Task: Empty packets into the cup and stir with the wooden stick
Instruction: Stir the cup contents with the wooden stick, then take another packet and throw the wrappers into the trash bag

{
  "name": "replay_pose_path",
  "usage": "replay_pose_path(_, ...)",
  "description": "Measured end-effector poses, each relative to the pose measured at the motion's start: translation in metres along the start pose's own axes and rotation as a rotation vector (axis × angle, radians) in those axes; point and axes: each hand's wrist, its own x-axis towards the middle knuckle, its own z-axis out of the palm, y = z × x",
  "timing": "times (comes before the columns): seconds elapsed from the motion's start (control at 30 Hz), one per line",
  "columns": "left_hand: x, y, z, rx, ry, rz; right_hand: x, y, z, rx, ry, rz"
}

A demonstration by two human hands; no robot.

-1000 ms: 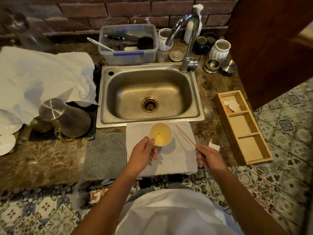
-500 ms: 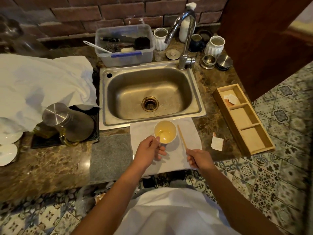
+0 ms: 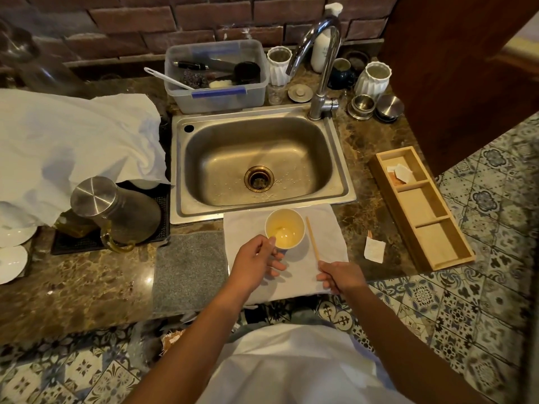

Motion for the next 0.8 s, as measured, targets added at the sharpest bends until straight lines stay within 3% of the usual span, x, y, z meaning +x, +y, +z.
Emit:
replay_pose_path(0.33,-0.007,0.002,0.004,-0.055,0.101,-0.027,0.015,-0.003,-0.001,-0.203,0.010,0.018)
replay_pose_path(0.47,-0.019,0.006,0.011,0.006,0.098,-0.056,0.008,-0.003,-0.008,-0.149,0.004,-0.019)
replay_pose_path(0.7,-0.018,0.016,0.061,0.257,-0.102,0.081,-0.010,0.004,-0.071,0.062,0.234,-0.251)
replay_pose_path(0.8,0.004,0.020,0.093,0.361,-0.146,0.126,-0.003,-0.003,-0.097,-0.027,0.353,-0.259)
